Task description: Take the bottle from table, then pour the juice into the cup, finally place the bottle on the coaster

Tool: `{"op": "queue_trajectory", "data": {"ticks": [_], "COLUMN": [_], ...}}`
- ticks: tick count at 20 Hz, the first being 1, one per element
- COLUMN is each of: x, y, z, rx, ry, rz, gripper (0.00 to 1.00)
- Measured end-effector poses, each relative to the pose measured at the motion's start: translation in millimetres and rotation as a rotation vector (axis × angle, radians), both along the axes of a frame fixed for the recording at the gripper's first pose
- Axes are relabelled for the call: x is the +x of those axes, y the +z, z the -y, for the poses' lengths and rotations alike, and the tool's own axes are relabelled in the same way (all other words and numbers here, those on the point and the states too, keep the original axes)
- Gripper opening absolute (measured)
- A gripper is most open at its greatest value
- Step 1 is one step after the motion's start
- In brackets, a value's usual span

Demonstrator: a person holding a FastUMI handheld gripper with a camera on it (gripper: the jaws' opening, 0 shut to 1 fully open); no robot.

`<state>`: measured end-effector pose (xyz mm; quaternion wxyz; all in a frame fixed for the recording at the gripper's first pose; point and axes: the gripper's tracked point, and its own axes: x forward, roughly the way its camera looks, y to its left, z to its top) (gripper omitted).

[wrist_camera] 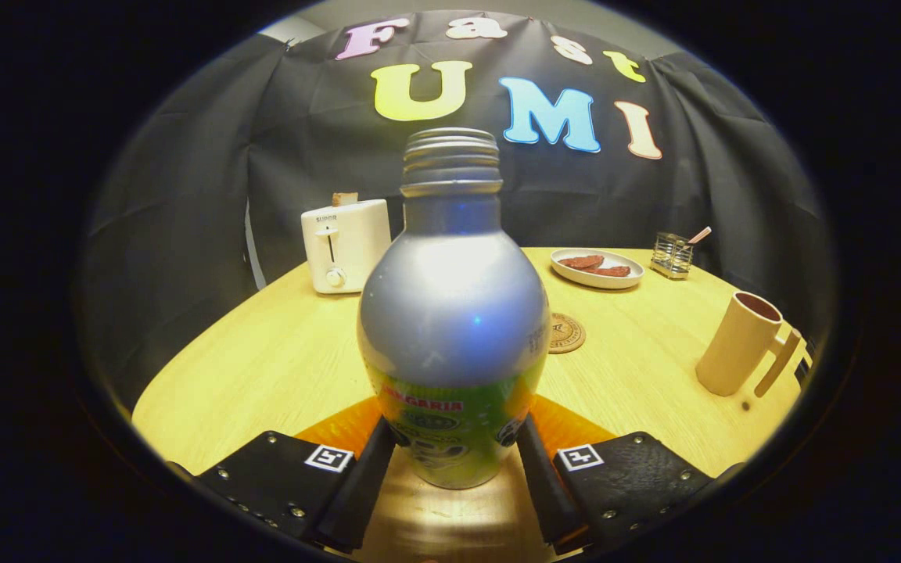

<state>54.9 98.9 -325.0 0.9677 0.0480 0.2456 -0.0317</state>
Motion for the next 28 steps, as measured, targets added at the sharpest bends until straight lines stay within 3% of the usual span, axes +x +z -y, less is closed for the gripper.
{"op": "queue_trajectory", "data": {"ticks": [3,17,22,28], "x": [2,13,9,13], "y": [6,61,65,69], "z": [-7,30,67,96], "rx": [0.042,0.293,0.292,0.262], "ry": [0.013,-0.069,-0.146,-0.154], "rz": [-0.003,0.025,0.009,0.01], "gripper": [0.74,0.74,0.74,0.74]}}
